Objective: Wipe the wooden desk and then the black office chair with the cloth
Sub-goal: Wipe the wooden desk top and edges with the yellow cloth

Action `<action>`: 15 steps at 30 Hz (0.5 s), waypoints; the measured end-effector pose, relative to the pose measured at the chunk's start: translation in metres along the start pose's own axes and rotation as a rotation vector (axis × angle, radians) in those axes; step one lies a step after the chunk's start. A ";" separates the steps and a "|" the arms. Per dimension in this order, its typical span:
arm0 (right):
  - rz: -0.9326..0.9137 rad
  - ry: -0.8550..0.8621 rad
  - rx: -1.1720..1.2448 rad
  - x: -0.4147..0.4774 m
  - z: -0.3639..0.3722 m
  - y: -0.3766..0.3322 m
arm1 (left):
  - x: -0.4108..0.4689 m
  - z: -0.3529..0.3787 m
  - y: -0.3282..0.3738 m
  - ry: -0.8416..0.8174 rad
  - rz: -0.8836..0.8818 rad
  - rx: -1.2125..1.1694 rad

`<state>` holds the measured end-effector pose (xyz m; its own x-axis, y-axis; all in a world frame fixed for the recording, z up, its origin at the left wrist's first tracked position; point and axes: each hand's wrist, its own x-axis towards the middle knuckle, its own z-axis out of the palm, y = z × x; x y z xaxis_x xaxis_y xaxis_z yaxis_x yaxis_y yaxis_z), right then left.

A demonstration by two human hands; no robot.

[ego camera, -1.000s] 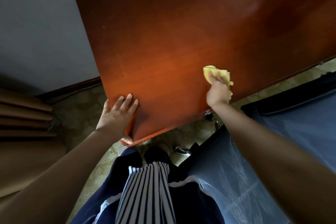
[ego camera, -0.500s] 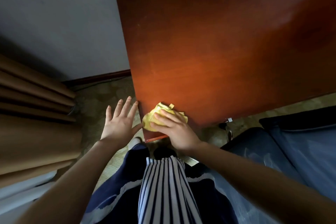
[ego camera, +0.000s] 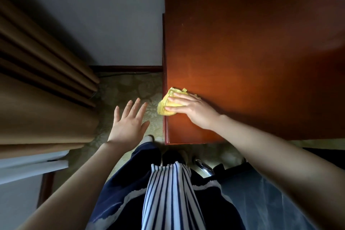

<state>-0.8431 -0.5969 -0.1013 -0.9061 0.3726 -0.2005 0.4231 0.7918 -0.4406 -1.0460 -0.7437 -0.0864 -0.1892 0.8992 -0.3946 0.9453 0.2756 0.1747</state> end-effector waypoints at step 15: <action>0.641 0.537 0.098 0.053 0.023 -0.043 | 0.035 -0.032 -0.034 -0.072 0.175 0.036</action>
<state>-0.9090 -0.6225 -0.1135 -0.3544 0.9351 -0.0046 0.8300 0.3122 -0.4622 -1.0938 -0.7105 -0.0775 -0.0033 0.9055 -0.4244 0.9712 0.1040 0.2144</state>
